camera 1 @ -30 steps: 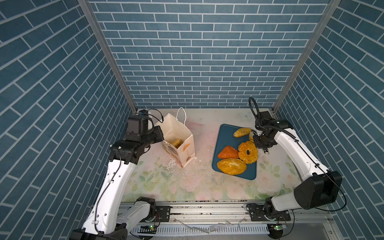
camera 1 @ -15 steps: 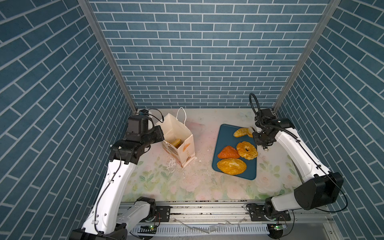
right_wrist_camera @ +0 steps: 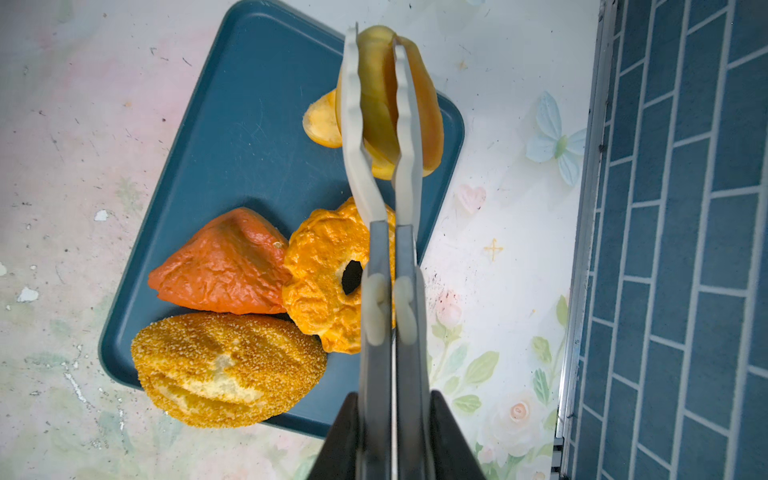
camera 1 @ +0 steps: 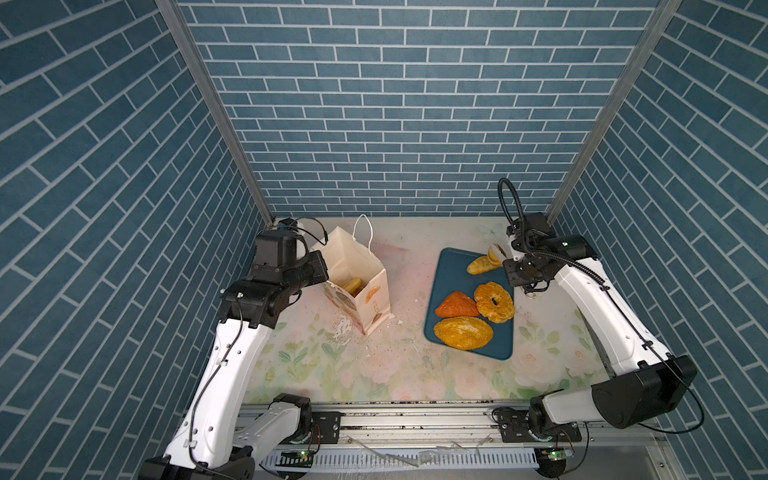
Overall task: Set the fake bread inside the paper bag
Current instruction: 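Lift the small yellow bun in the tongs and carry it over the bag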
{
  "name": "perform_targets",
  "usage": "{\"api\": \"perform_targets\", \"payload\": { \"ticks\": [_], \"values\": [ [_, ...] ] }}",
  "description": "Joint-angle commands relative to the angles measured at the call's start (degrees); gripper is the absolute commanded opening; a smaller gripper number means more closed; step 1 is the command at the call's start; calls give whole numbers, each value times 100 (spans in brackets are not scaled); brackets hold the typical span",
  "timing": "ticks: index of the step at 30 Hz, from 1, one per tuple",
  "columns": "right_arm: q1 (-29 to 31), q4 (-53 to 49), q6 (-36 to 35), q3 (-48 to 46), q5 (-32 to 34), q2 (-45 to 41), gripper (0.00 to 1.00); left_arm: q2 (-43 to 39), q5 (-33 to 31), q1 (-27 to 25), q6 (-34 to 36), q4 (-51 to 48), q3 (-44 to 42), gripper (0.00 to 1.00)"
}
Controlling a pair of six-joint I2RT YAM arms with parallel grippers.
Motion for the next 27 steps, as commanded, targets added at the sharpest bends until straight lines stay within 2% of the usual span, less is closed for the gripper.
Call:
{"api": "perform_targets", "payload": {
  "ticks": [1, 14, 21, 27],
  "values": [
    [116, -56, -70, 273, -102, -227, 2, 31, 16, -29, 15, 57, -36, 12],
    [950, 991, -503, 848, -805, -678, 2, -179, -70, -29, -32, 23, -94, 13],
    [1235, 1546, -721, 1241, -911, -676, 2, -264, -116, -29, -37, -4, -124, 29],
    [1509, 1812, -926, 1876, -1257, -375, 2, -319, -198, -29, 8, -122, -37, 52]
  ]
}}
